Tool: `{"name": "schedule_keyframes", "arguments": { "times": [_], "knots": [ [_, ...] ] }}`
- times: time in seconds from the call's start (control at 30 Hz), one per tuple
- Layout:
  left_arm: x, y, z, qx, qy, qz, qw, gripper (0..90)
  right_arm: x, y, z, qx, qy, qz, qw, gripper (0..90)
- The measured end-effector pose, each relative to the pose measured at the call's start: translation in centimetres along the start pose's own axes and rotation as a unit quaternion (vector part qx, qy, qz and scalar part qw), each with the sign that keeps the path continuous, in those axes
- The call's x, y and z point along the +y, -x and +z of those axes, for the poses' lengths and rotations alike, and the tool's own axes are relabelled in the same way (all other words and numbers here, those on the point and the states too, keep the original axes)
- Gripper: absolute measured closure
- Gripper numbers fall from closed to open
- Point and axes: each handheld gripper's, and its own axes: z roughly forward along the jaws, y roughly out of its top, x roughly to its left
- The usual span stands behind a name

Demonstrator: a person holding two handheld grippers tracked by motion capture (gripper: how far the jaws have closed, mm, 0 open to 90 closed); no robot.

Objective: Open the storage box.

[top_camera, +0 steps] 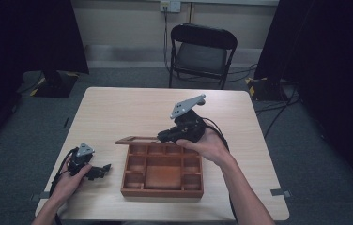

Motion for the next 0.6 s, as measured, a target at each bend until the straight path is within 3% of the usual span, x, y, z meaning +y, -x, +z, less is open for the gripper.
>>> {"name": "schedule_keyframes", "arguments": {
  "times": [0.6],
  "knots": [
    [0.0,0.01,0.0,0.0,0.0,-0.001,1.0,2.7,-0.01,0.04,-0.01,0.002,0.0,0.002,1.0,85.0]
  ]
}}
